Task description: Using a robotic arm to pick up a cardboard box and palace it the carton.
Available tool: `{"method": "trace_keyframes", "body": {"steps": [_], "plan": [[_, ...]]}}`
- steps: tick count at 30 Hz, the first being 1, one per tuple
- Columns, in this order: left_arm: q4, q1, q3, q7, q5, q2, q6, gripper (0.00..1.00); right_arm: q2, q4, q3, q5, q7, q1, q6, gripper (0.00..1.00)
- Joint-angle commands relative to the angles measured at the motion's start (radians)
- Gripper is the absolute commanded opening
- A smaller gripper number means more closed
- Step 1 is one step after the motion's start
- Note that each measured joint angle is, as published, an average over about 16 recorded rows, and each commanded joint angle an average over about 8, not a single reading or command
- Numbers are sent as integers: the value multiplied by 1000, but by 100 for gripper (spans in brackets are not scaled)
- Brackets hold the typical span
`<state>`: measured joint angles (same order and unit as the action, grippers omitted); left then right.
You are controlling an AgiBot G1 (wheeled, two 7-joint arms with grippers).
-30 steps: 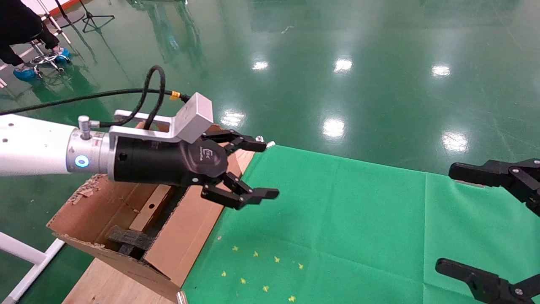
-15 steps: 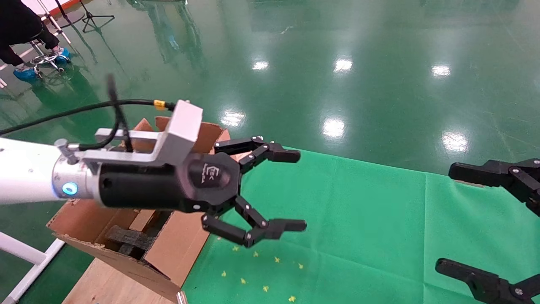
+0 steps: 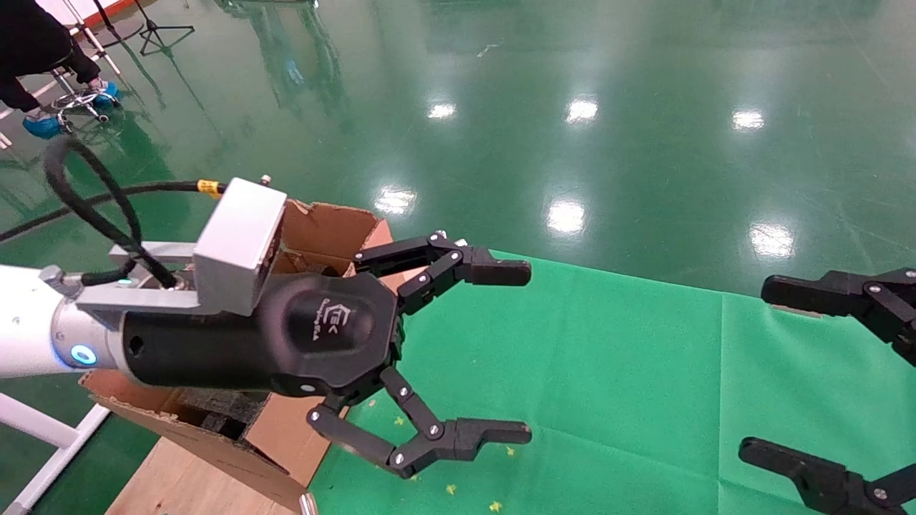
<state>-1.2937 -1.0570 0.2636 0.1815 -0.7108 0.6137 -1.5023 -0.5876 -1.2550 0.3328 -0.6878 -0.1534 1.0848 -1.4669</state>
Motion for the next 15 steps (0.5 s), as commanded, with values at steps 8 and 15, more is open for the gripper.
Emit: {"method": "trace_keyframes", "body": {"steps": [8,15], "plan": [[5,-8,8,4,-9,-1,3,100,0,0,0,0,0,0,0,100],[8,-13,12,6,-15,-2,5,100,0,0,0,0,0,0,0,100]]}}
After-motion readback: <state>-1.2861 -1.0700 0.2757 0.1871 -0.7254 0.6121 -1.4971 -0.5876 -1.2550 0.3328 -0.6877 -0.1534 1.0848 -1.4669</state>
